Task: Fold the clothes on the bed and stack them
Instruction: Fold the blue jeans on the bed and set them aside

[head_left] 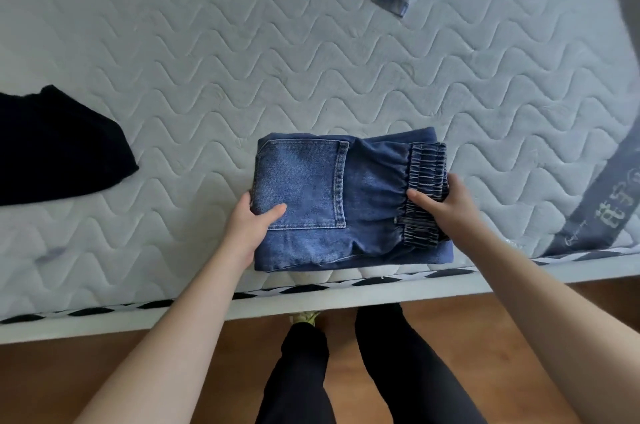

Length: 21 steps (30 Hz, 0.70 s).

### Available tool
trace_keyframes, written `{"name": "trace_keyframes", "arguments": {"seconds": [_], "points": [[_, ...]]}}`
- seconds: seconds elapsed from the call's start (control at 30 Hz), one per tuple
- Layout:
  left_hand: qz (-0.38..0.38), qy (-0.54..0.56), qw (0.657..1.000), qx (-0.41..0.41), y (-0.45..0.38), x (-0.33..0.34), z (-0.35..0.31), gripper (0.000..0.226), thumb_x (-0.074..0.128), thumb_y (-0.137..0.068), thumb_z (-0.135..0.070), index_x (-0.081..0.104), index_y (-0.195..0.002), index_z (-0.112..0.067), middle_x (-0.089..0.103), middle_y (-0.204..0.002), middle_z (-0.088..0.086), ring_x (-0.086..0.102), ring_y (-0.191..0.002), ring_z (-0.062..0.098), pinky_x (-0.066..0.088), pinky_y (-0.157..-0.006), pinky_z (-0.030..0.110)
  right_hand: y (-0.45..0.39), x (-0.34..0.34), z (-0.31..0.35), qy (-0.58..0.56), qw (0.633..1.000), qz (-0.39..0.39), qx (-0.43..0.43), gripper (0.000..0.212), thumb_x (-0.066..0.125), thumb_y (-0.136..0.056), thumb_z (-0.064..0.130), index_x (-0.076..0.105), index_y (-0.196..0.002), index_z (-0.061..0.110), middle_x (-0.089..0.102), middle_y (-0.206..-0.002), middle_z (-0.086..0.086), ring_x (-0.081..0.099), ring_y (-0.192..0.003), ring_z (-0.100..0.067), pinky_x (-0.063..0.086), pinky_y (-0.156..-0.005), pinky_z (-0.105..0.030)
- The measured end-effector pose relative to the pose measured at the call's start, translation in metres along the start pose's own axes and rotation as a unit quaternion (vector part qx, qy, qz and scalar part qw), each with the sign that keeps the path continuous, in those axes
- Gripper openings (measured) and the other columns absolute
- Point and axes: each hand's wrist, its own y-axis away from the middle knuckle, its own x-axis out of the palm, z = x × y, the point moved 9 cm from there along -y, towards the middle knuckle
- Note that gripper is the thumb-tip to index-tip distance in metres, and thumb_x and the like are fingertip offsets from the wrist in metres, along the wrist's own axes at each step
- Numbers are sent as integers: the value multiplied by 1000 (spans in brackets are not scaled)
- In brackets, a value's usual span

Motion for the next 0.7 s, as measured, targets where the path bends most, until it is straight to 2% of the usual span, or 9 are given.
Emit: {"name": "trace_keyframes", "arguments": {"seconds": [0.07, 0.2, 0.27, 0.33, 0.47, 0.57, 0.7], "points": [[24, -10, 999, 29, 24, 1, -33, 37, 84, -68, -29, 64, -99, -32, 75, -96, -11, 72, -87, 11, 55, -71, 28, 26, -26, 16, -19, 1000, -17, 3, 51, 82, -69, 46, 55, -107, 26, 69, -97, 8, 67, -88, -9, 55, -77, -34], [75, -60, 991, 91, 71, 2, -101, 43, 81, -58, -49, 66, -96, -37, 74, -97, -12, 71, -90, 9, 55, -81, 32, 84, -71, 49, -84, 995, -53, 15, 53, 85, -60, 48, 58, -102, 31, 72, -94, 6, 70, -82, -8, 57, -73, -32], [89, -81, 985, 121, 96, 0, -134, 42, 81, -64, -47, 65, -99, -32, 74, -99, -10, 70, -92, 9, 55, -84, 34, 113, -90, 68, -101, 993, -68, 6, 55, 86, -60, 46, 61, -105, 26, 74, -92, 4, 71, -83, -12, 58, -71, -32], [99, -89, 981, 143, 123, -3, -160, 33, 82, -74, -34, 64, -101, -28, 74, -100, -8, 70, -92, 10, 55, -86, 36, 146, -105, 91, -108, 991, -81, -9, 57, 86, -60, 47, 64, -107, 24, 75, -91, 7, 71, -82, -10, 56, -69, -27], [138, -79, 973, 165, 172, -12, -199, 25, 78, -82, -21, 64, -101, -26, 75, -97, -8, 71, -91, 11, 56, -84, 34, 211, -134, 127, -115, 986, -118, -28, 48, 86, -65, 42, 65, -105, 26, 75, -90, 10, 71, -81, -8, 54, -71, -28], [174, -79, 965, 178, 200, -13, -220, 24, 77, -83, -19, 64, -103, -24, 75, -98, -5, 71, -94, 16, 56, -83, 35, 252, -153, 142, -133, 981, -139, -33, 47, 87, -65, 40, 66, -104, 25, 75, -91, 8, 72, -83, -10, 56, -73, -31], [230, -81, 949, 203, 236, -5, -254, 33, 79, -78, -25, 64, -107, -20, 75, -100, -4, 71, -94, 16, 55, -78, 32, 304, -175, 152, -141, 974, -175, -41, 48, 86, -65, 43, 67, -105, 25, 75, -91, 13, 71, -80, -5, 53, -65, -19]]}}
